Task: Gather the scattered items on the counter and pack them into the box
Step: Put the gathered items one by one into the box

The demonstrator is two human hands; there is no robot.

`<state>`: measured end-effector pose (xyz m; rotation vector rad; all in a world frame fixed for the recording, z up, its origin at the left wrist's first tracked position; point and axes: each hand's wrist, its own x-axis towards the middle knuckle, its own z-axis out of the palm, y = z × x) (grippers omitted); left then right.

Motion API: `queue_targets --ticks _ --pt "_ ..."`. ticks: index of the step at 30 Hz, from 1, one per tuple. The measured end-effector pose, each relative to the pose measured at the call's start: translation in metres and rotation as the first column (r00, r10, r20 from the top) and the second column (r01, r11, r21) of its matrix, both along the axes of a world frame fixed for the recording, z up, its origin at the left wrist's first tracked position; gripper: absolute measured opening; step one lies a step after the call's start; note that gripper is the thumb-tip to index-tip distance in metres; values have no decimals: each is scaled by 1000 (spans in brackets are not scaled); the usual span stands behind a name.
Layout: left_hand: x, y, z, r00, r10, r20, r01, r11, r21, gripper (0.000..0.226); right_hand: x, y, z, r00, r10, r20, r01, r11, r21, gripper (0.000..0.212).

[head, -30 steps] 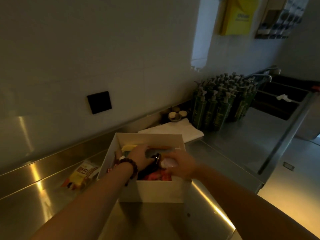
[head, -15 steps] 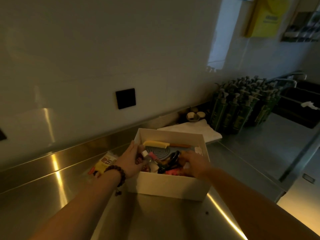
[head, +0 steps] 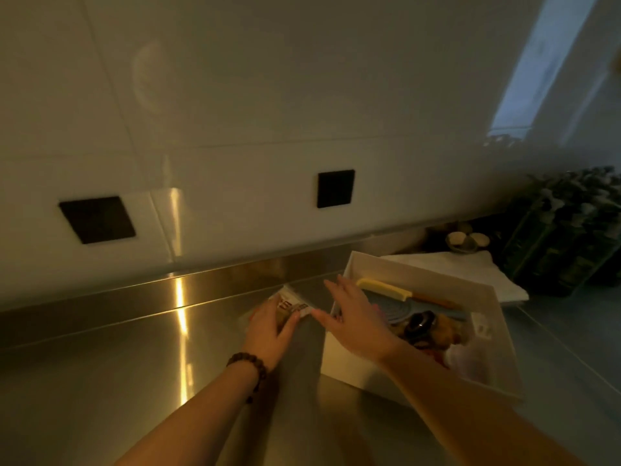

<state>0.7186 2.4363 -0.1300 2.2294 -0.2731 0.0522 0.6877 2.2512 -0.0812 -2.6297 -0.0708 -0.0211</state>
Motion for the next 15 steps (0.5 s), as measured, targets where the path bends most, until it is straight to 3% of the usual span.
queue_targets --ticks 5,11,15 --pt "34 22 -31 987 63 -148 -11 946 324 95 14 16 -17 995 93 -22 -93 903 -420 85" --pt "73 9 -55 966 39 -255 117 814 569 118 9 14 -24 984 138 115 -68 879 -471 79" --pt "83 5 -67 970 47 -239 114 779 617 115 12 17 -24 986 123 114 -59 893 -447 74"
